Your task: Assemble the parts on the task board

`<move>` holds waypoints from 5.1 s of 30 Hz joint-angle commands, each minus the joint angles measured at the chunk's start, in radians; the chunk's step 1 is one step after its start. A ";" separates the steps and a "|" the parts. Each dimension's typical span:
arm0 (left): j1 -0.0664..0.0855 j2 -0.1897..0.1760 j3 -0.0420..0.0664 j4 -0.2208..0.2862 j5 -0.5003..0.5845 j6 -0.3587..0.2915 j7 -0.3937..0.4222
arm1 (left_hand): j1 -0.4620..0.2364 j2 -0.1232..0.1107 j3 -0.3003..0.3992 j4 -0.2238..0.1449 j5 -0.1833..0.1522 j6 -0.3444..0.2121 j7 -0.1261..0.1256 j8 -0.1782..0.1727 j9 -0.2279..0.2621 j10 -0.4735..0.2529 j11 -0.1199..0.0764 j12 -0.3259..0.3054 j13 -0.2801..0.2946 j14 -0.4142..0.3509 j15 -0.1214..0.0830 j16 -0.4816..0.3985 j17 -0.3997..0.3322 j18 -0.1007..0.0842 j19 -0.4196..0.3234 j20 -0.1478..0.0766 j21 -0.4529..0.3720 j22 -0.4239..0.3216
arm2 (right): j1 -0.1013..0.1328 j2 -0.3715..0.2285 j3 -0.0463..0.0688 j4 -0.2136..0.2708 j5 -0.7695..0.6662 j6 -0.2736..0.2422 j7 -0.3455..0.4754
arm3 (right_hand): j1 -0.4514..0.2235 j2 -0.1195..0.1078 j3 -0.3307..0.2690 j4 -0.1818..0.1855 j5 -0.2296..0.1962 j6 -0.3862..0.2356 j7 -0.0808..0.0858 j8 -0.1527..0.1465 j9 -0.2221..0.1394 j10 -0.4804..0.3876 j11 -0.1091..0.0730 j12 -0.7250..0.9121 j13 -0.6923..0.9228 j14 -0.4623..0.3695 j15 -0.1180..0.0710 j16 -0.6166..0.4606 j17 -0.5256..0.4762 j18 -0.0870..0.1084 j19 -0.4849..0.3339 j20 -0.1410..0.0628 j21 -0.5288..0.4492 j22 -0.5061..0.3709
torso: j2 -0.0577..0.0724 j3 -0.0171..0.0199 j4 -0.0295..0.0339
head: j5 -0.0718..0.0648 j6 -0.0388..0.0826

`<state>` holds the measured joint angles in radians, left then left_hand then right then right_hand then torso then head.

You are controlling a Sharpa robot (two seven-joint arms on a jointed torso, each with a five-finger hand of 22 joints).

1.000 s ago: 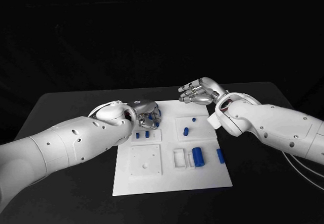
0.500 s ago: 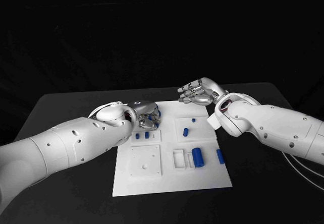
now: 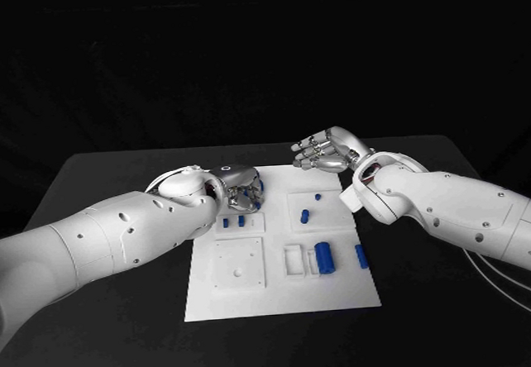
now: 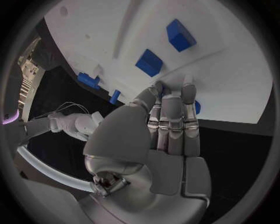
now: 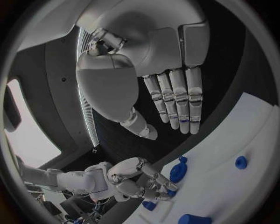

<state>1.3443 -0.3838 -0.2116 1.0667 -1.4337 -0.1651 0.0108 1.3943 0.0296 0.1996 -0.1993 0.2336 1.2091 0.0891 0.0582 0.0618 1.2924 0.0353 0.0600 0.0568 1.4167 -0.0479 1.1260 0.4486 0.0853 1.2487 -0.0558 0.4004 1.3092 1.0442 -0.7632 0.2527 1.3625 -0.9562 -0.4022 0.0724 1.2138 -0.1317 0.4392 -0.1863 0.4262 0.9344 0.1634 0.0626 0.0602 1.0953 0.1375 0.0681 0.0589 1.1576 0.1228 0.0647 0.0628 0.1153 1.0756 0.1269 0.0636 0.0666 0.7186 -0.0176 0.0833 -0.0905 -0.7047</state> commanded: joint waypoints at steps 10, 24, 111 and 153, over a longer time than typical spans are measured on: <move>-0.003 -0.026 0.000 0.023 0.063 -0.072 -0.008 | -0.009 0.009 0.004 -0.022 0.010 -0.001 0.003 0.004 0.003 0.002 0.003 -0.003 0.001 0.002 -0.001 0.005 0.000 0.019 -0.011 -0.008 0.032 0.020 | 0.000 0.001 0.000 -0.003 -0.004 0.004 0.005 | 0.000 0.000 0.005 0.000 0.003 0.007 0.002 -0.003 -0.001 -0.003 -0.001 -0.004 -0.001 -0.005 -0.002 -0.003 -0.001 0.007 -0.006 -0.001 0.005 -0.001 | -0.002 -0.0002 -0.0001 | 0.005 0.013; -0.002 -0.105 0.064 0.112 0.231 -0.089 -0.011 | -0.012 0.009 0.002 -0.022 0.008 -0.005 0.004 0.004 0.002 -0.002 0.004 -0.003 0.001 0.001 -0.001 0.005 0.000 0.018 -0.010 -0.008 0.034 0.019 | 0.000 0.000 0.000 -0.011 -0.004 0.005 0.006 | 0.000 0.000 0.009 -0.001 0.001 0.009 0.002 -0.003 -0.001 -0.002 -0.001 -0.004 -0.001 -0.005 -0.002 -0.003 -0.001 0.008 -0.006 -0.001 0.005 -0.001 | -0.006 0.0006 0.0051 | 0.012 0.022; -0.007 -0.143 0.017 0.098 0.146 -0.028 -0.043 | 0.003 0.020 -0.031 -0.003 -0.016 -0.011 0.004 0.004 0.002 -0.007 0.005 -0.002 0.001 -0.003 0.001 0.001 -0.001 0.014 -0.007 -0.007 0.021 0.020 | 0.000 0.003 0.000 -0.018 0.002 0.013 0.013 | -0.001 0.001 0.022 -0.003 0.002 0.023 0.001 -0.003 0.000 0.000 -0.002 -0.004 -0.001 -0.004 -0.003 -0.003 -0.001 0.008 -0.005 -0.002 0.005 -0.001 | -0.009 -0.0012 0.0102 | 0.010 0.010; -0.008 -0.124 0.016 0.098 0.129 0.020 -0.084 | 0.001 0.015 -0.030 -0.007 -0.045 -0.033 0.007 0.004 0.001 -0.019 0.009 -0.003 0.001 -0.008 0.004 -0.006 -0.005 0.016 -0.010 -0.004 0.022 0.018 | 0.000 0.004 0.000 -0.019 0.003 0.018 0.013 | -0.002 0.003 0.026 -0.005 0.002 0.028 0.000 -0.003 0.000 0.000 -0.002 -0.004 -0.001 -0.004 -0.003 -0.003 -0.002 0.008 -0.005 -0.002 0.005 -0.001 | -0.008 -0.0009 0.0092 | 0.004 0.013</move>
<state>1.3394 -0.5125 -0.1933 1.1638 -1.2966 -0.1820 -0.0612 1.3984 0.0436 0.1705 -0.2030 0.1917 1.1816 0.0973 0.0570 0.0627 1.2808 0.0467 0.0601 0.0571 1.4129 -0.0441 1.1260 0.4448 0.0823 1.2417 -0.0625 0.4198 1.3091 1.0441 -0.7597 0.2527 1.3417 -0.9526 -0.3981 0.0749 1.2138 -0.1318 0.4574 -0.1906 0.4262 0.9584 0.1646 0.0627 0.0602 1.0953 0.1375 0.0680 0.0589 1.1577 0.1226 0.0647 0.0628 0.1153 1.0756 0.1269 0.0636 0.0666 0.7100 -0.0185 0.0929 -0.0841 -0.6926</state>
